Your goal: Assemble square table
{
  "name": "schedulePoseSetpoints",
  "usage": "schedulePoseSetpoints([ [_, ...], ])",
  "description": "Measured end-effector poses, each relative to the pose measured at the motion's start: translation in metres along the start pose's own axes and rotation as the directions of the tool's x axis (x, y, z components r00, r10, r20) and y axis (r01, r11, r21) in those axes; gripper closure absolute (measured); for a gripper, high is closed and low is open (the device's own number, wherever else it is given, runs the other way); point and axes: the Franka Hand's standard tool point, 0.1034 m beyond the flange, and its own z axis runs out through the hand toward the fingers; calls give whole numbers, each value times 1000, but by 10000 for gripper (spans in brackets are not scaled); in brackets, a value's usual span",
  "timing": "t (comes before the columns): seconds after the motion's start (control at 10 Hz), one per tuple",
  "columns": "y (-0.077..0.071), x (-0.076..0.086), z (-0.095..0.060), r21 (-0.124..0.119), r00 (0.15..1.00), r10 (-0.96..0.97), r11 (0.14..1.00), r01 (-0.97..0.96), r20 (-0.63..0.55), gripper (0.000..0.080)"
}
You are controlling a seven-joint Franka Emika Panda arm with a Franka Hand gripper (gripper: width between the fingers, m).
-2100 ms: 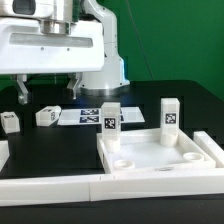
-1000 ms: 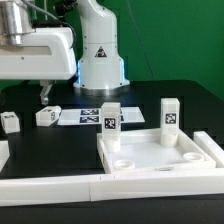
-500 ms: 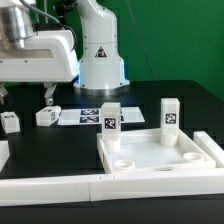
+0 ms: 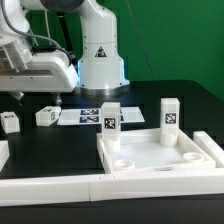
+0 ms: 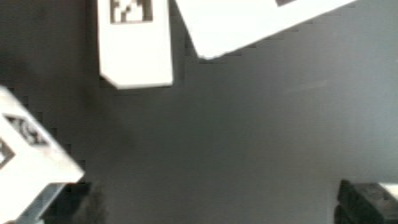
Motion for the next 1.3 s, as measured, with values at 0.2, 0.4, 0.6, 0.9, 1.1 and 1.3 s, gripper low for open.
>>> schedulePoseSetpoints([
  [0.2, 1, -2, 8, 2, 992, 9, 1000, -9, 129, 151],
  [0.4, 22, -20, 41, -1, 947, 2, 1000, -2, 321, 151],
  [0.6, 48, -27, 61, -6, 936, 18, 1000, -17, 351, 151],
  [0.9, 45, -30, 61, -5, 937, 15, 1000, -14, 349, 151],
  [1.1, 47, -32, 68, -9, 932, 23, 1000, -21, 361, 151],
  [1.3, 43, -43, 89, -22, 913, 46, 999, -40, 405, 151],
])
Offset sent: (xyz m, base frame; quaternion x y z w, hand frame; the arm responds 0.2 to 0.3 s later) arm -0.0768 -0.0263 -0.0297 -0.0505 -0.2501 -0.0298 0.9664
